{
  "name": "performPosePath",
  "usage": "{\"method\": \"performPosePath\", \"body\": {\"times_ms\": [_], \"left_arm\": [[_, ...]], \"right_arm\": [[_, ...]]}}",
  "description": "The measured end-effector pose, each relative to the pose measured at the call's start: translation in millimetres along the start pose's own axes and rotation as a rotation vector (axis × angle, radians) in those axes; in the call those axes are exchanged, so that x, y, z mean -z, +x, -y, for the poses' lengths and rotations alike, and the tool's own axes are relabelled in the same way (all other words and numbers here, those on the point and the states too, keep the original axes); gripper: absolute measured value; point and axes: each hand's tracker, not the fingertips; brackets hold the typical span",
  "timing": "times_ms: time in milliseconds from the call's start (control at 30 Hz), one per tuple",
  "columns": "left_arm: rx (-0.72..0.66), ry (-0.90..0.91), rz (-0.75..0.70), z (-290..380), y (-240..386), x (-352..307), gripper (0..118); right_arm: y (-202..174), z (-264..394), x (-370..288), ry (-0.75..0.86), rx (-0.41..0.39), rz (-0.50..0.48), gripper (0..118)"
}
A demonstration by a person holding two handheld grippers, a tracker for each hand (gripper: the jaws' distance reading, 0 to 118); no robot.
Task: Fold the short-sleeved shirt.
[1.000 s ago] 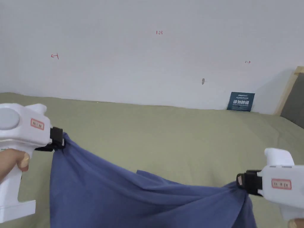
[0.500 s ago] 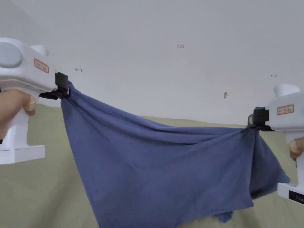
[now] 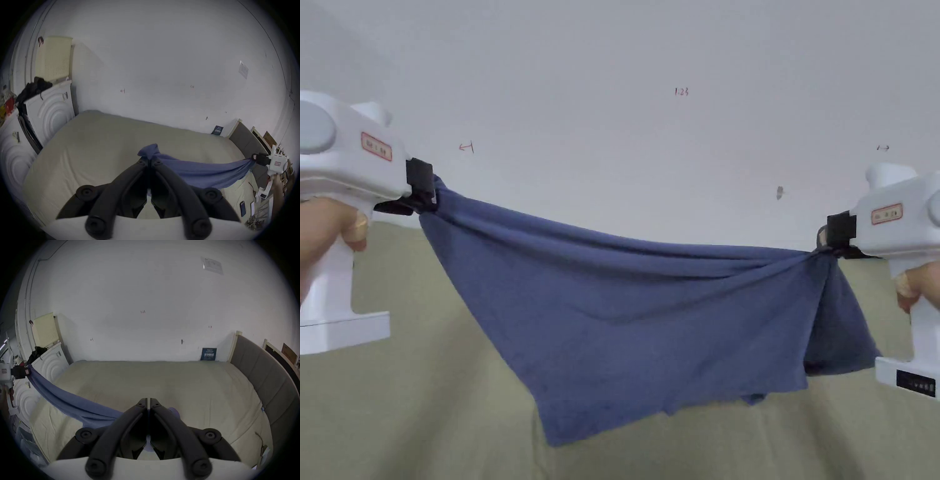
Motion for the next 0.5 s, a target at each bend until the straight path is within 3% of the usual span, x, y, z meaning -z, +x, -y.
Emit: {"method": "performPosePath", "body": {"times_ms": [267,500], "left_arm": [[-0.021,-0.225,0.027,107.1,-23.9,27.2,3],[-0.09,-0.347,0.041,210.3,-41.7,-0.1,3]], "right_arm": [[29.7,101.5,0.5,-0.148,0.076,0.01,1],[46.4,192.8,-27.9,-0.306,0.138,0.0,1]]}}
